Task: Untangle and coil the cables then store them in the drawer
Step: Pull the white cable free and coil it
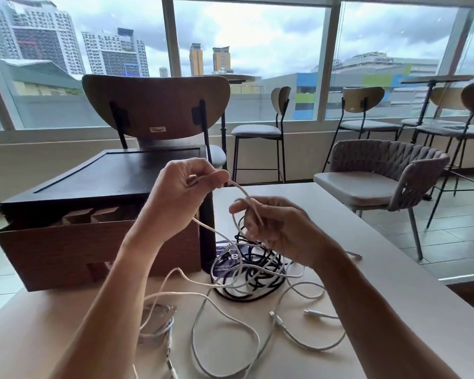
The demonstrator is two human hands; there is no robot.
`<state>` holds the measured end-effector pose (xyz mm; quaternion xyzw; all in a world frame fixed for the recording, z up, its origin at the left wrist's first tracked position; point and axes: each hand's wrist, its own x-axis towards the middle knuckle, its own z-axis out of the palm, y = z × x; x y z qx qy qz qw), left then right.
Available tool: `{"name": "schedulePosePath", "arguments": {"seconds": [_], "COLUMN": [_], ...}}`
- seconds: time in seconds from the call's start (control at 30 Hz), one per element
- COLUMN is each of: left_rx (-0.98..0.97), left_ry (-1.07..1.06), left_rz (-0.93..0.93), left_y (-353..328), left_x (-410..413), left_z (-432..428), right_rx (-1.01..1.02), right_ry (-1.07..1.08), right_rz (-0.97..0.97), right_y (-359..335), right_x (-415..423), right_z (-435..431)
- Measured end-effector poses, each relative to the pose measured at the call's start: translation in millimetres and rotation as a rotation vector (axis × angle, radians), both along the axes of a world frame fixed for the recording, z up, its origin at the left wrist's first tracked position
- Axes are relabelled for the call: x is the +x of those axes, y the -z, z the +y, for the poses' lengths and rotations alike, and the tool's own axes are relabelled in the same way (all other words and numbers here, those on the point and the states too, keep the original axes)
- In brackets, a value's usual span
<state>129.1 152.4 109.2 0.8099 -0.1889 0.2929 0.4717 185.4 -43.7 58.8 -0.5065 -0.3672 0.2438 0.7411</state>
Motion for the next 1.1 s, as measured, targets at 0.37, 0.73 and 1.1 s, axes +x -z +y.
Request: {"name": "schedulePosePath", "arguments": {"seconds": [0.37,0.73,1.1], "left_rx": [-0.079,0.22,0.547], "left_ry": [-0.094,-0.205,-0.05], "left_rz": [0.034,0.004,0.48], "left_y": [14,22,13], "left_x": [10,10,-8], "left_z": [0,-22,-39], "right_rx": [0.221,0.418,0.611], "right_ry": [-0.187,-0.104,0.287], "right_rz": [0.069,0.314,0.433], "right_y": [-9,-13,-17], "right_x": [-5,-5,2], "right_z": [1,5,0]}}
